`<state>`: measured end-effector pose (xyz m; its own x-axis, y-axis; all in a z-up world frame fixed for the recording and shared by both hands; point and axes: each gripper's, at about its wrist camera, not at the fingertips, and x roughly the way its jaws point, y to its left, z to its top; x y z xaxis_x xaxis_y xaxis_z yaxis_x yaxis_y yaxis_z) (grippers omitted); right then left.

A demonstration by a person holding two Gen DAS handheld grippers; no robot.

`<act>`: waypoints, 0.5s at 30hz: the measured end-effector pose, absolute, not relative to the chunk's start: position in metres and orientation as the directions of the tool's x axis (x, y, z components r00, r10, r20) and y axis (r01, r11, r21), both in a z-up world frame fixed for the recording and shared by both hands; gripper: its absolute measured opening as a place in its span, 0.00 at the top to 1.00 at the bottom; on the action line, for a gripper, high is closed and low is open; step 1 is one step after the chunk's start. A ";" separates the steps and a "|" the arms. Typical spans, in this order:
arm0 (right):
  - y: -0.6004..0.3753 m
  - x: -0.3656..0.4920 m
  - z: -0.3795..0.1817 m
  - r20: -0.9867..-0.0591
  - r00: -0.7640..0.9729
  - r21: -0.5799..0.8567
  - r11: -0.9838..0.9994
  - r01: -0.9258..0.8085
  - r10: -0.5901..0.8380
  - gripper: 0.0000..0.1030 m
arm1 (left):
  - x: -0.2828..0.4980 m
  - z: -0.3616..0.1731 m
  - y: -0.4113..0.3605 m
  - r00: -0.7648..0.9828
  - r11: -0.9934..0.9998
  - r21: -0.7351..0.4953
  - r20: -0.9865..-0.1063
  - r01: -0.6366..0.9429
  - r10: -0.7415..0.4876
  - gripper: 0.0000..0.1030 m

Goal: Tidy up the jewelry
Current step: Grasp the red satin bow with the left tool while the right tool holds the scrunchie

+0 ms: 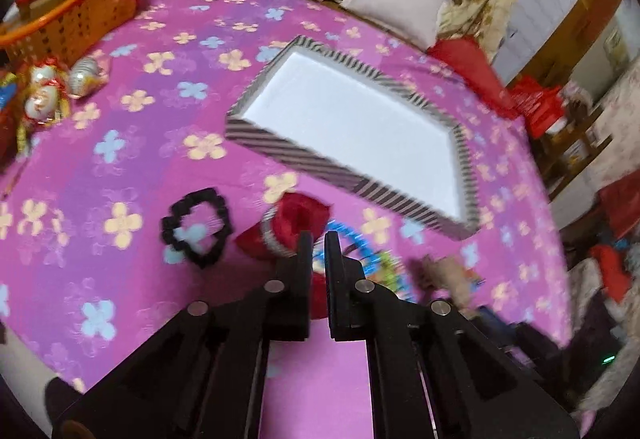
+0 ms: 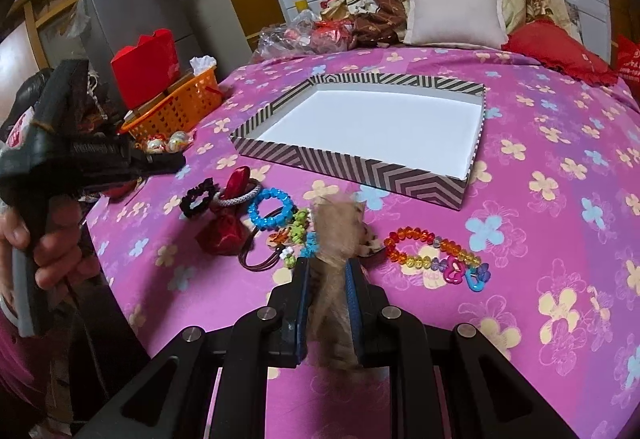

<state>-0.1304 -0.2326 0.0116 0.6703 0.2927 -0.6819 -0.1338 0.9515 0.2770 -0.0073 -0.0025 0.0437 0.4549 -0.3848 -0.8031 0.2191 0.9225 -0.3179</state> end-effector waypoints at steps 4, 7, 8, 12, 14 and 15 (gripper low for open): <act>-0.232 -0.128 0.010 -0.688 0.663 0.278 0.951 -0.134 0.295 0.84 | -0.015 0.020 -0.005 0.453 0.950 -0.228 -0.839 0.212 -0.302 0.58; -0.232 -0.125 0.005 -0.697 0.654 0.283 0.951 -0.125 0.293 0.84 | -0.019 -0.002 -0.008 0.438 0.958 -0.206 -0.856 0.199 -0.275 0.49; -0.233 -0.124 0.003 -0.703 0.650 0.284 0.952 -0.117 0.290 0.84 | -0.019 -0.009 -0.011 0.425 0.962 -0.193 -0.867 0.194 -0.260 0.49; -0.234 -0.119 -0.006 -0.725 0.630 0.278 0.955 -0.102 0.278 0.83 | -0.017 -0.022 -0.020 0.437 0.972 -0.156 -0.872 0.175 -0.219 0.49; -0.236 -0.117 -0.012 -0.732 0.621 0.288 0.953 -0.090 0.280 0.67 | -0.016 -0.025 -0.025 0.442 0.973 -0.150 -0.871 0.178 -0.215 0.49; -0.236 -0.116 -0.014 -0.734 0.617 0.294 0.952 -0.087 0.284 0.59 | -0.016 -0.027 -0.028 0.443 0.975 -0.136 -0.874 0.176 -0.202 0.49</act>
